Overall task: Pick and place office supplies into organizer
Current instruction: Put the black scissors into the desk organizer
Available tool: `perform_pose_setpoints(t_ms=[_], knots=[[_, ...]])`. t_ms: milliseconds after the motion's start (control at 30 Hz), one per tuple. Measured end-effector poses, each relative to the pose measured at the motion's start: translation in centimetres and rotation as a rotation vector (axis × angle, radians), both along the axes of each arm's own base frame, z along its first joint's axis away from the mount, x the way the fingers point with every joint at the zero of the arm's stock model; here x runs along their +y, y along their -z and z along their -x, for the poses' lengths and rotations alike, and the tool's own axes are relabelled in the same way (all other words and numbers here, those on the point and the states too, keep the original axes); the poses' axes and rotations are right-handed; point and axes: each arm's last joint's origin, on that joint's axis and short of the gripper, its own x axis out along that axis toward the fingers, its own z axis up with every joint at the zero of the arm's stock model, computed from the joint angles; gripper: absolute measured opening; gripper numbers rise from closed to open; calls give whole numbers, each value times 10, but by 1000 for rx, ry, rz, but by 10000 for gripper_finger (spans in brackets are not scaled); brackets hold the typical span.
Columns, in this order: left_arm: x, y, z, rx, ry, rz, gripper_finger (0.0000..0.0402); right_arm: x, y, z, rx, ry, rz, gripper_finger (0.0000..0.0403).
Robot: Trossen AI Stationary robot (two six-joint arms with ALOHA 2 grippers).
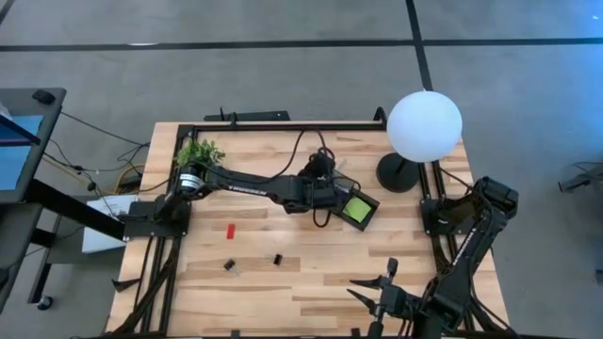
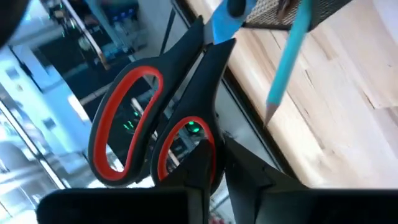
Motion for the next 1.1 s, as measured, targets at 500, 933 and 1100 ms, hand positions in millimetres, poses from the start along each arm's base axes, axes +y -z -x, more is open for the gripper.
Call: perform_pose_setpoints(t_ms=[500,933,1100], knots=[[-10,-3,-9,-78,79,67,40,0,0,0,1,0,2,88],[-12,-4,-8,-180,-7,44,50,0,0,0,1,0,2,88],[-13,-4,-6,-203,-41,10,75,0,0,0,1,0,2,88]])
